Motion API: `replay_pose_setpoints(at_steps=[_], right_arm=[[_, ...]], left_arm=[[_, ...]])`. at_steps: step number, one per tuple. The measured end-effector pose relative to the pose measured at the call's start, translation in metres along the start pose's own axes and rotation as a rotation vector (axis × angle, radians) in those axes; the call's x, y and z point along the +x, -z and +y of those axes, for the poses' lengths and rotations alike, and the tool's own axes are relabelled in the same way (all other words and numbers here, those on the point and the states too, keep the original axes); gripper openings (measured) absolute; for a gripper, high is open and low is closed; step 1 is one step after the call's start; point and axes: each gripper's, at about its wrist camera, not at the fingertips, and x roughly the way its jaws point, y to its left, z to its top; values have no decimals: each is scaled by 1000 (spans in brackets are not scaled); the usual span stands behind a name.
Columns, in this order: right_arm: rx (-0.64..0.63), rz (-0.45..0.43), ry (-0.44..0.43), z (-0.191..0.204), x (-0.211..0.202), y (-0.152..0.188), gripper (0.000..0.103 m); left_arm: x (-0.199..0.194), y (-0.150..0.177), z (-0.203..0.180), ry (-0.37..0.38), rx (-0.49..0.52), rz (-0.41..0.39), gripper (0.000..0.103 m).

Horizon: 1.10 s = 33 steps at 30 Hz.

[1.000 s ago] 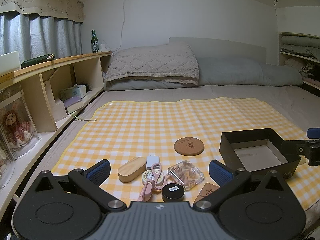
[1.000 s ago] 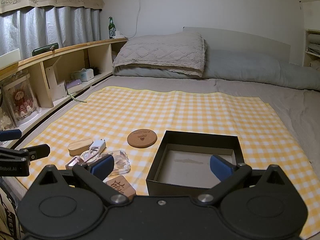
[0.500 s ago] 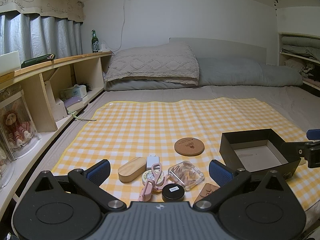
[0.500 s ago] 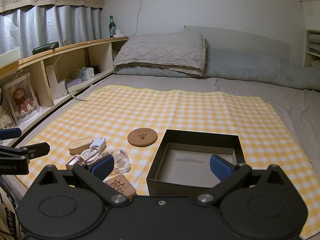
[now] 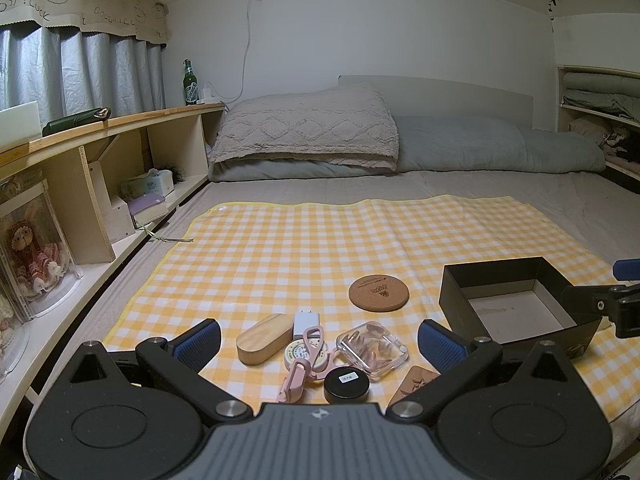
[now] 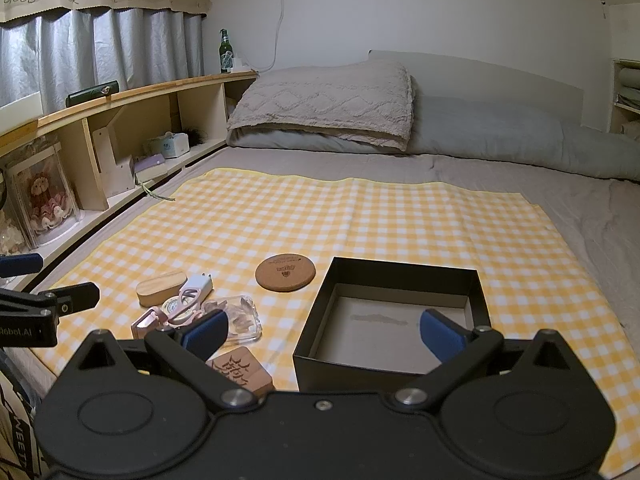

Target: Organize rigid objects

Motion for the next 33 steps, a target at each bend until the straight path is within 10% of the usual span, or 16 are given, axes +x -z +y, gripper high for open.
replay_pose_setpoints(at_steps=[33], right_arm=[[-3,-18,-4,2,-6,-2,103]], left_arm=[[-1,1,1,-3,1,-3,103]])
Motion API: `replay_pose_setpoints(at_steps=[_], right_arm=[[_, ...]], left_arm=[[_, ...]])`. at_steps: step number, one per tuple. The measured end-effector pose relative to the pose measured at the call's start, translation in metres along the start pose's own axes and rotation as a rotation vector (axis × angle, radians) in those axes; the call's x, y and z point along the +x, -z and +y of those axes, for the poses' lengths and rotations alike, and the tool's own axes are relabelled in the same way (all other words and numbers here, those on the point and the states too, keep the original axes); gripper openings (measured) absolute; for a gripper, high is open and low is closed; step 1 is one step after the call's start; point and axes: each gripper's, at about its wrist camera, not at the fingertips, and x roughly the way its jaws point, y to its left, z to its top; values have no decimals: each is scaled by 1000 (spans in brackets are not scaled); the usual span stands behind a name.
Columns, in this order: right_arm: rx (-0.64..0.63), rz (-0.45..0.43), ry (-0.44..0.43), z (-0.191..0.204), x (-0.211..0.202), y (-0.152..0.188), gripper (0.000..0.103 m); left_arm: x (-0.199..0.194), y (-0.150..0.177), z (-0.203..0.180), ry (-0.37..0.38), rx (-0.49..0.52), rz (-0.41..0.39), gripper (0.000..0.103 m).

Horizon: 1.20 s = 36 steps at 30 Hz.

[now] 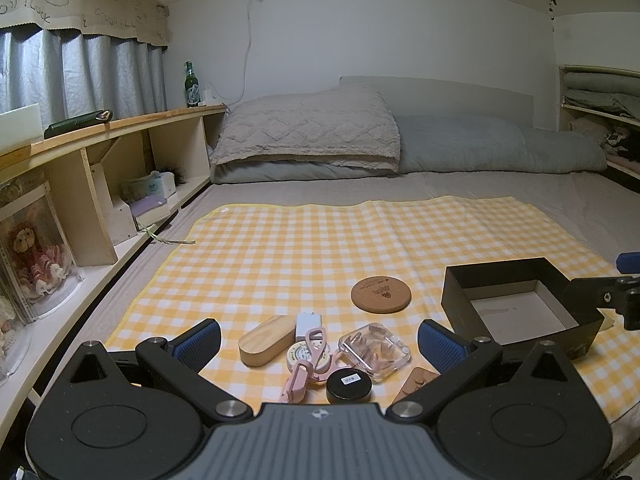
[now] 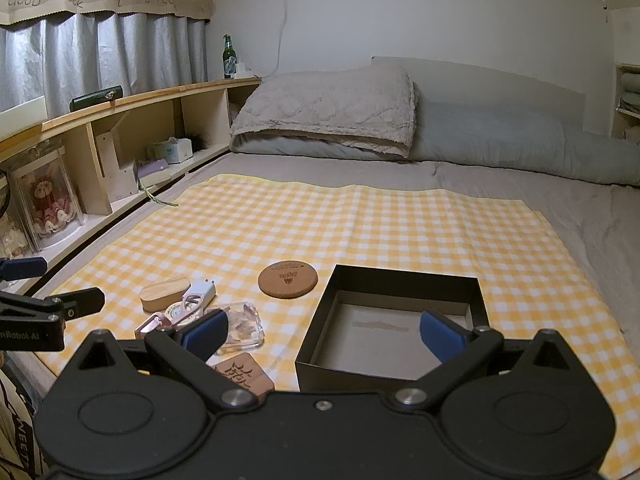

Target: Organize rigid objects

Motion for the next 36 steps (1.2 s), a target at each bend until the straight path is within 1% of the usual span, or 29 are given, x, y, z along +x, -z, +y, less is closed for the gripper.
replay_pose_setpoints(at_steps=[6,10,14,16,20,23,25,28,29,31,32,34,36], right_arm=[[5,-9,-3,-4,-4,-7,103],[9,-7,5,-13,-4,-22,103],[7,18,30,-33,3,-41,103],[31,52,43,-46,11,-50,103],[82,140,52,-74,35,-67,103],[85,182,92,-93,54,-71,103],[76,221,132,-105,70,-70,103],[100,277,134,-121,91,-63,103],[123,298,143,-127,97,-59,102],[179,377,151,-140,111,-50,92],[200,409,144,-144,116,-47,85],[241,451,129,-151,124,-38,79],[235,478,141,-152,129,-32,67]], left_arm=[[-4,-5,7,1,-14,-19,103],[-4,-7,7,-7,-32,-27,103],[1,-5,4,-12,-35,-9,103],[5,-2,2,-6,-28,4,103],[13,4,-5,-4,-1,44,103],[21,9,-12,21,23,86,103],[27,12,-18,64,55,135,103],[37,14,-29,148,131,217,103],[40,14,-34,172,157,241,103],[47,16,-41,204,195,274,103],[52,16,-46,223,222,296,103],[62,16,-54,241,272,319,103],[75,14,-61,249,328,329,103]])
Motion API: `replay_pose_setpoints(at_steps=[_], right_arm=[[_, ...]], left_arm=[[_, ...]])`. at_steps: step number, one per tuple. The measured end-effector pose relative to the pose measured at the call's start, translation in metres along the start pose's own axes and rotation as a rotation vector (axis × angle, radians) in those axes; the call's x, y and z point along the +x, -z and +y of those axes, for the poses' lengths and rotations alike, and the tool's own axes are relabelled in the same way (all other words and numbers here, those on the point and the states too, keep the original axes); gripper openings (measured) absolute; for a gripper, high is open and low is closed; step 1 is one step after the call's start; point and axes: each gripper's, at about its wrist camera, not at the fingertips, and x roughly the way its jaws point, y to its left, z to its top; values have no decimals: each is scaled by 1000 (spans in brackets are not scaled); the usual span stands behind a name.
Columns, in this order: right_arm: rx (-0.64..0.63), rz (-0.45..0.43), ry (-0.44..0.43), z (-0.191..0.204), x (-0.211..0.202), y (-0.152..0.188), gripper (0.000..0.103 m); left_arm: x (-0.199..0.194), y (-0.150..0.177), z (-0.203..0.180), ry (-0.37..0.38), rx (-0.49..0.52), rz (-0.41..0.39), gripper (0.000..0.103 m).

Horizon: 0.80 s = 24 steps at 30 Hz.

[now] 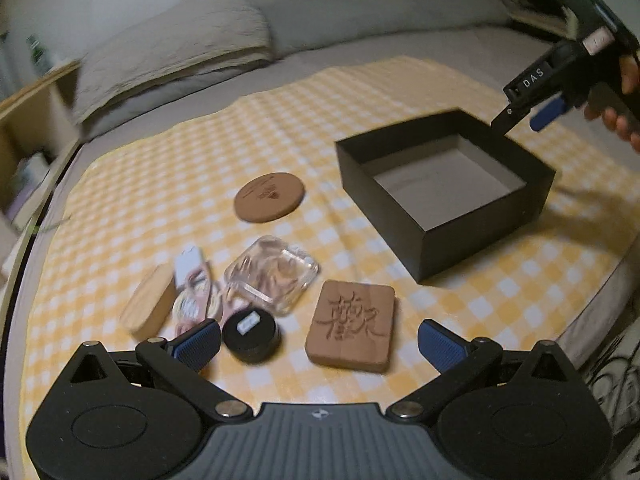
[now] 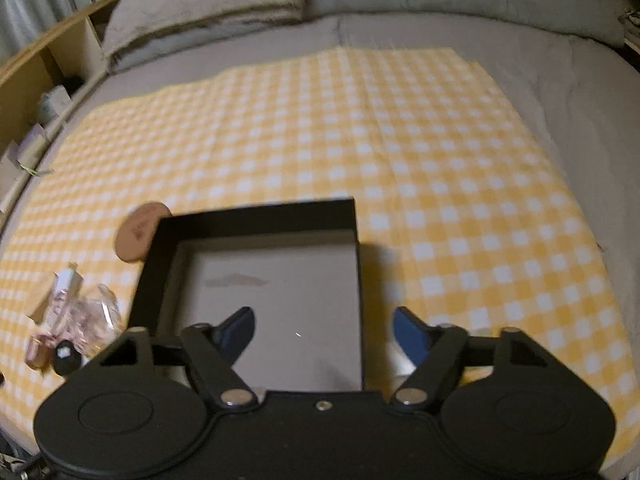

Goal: Organize rigid objects
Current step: 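Move the left tool to the carved wooden tile and close on it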

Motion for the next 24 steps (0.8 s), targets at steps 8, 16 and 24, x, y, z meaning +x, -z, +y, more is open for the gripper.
replay_pose_setpoints(at_steps=[8,16,24], right_arm=[[17,93,15,-11,28,5,53],[-2,135,1,-7,46,2,41],[-28,151,36,2,49,-6,28]], left_arm=[[60,-22,8,63,75,83,103],[98,-23,-3,216,146,189,103],[119,-26,-9,187,161,301,99]])
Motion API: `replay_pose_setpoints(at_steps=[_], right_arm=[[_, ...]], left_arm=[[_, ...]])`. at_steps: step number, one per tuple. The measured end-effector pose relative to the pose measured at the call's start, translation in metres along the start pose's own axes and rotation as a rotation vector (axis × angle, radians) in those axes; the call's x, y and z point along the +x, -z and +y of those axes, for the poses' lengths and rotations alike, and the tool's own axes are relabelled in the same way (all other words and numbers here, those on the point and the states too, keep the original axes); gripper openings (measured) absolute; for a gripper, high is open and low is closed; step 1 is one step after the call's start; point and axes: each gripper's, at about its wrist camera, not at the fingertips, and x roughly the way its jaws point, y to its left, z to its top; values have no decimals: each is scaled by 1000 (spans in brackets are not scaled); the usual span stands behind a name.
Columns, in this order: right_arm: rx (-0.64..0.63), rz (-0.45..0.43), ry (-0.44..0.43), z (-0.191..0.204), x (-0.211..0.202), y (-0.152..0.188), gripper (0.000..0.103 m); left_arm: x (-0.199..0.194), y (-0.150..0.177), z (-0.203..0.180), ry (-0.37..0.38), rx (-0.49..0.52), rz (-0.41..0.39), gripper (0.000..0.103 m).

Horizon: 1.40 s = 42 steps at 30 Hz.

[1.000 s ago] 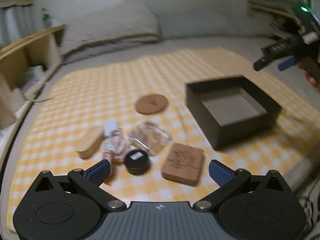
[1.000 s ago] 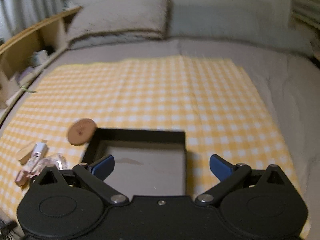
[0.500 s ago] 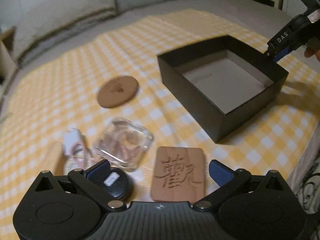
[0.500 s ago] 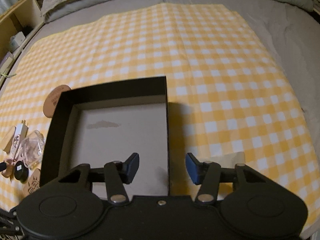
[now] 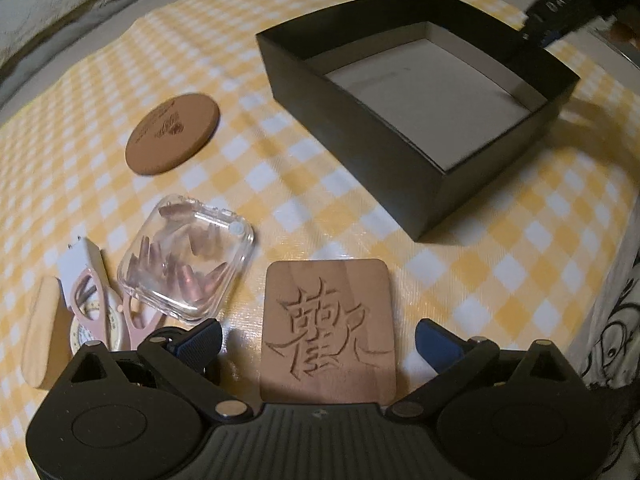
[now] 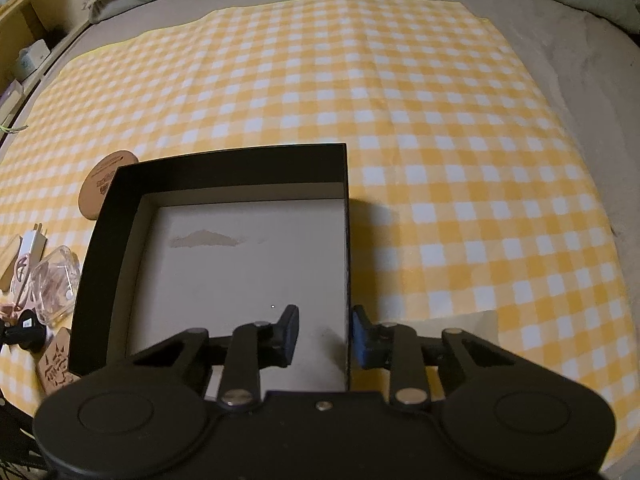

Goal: Organize rigid objects
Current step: 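Move the left tool to the carved wooden tile and close on it, then carry the wooden tile into the black box and open the left tool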

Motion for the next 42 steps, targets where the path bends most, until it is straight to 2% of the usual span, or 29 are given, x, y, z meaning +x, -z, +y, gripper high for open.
replay_pose_setpoints(at_steps=[5,8,11,12,13,16,21,29,35,39,42], right_arm=[[18,6,-11,-1,0,-8,28],[20,6,-13,-5,1,-9,27],[20,6,-12,-4,1,-7,25],[20,6,-11,-3,1,-8,24],[18,6,-9,-2,1,-10,24],[18,3,-2,-7,2,-11,19],[34,-7,8,-15,0,-3,3],[19,-16,18,-17,0,-1,3],[18,-18,17,-18,-1,-2,3],[9,-25,19,-13,-5,0,3],[0,-32,23,-6,-5,1,3]], left_arm=[[2,-7,16,49,-103,51,89],[1,-7,21,54,-160,56,82],[-3,-8,24,75,-207,61,73],[-4,-9,25,82,-221,62,66],[-5,-9,25,90,-231,61,65],[-7,-10,23,88,-233,61,65],[-12,-12,25,71,-255,54,65],[-52,-40,38,49,-349,-63,65],[-78,-74,35,89,-429,-163,65],[-74,-99,17,110,-470,-185,65],[-61,-118,2,150,-485,-159,65]])
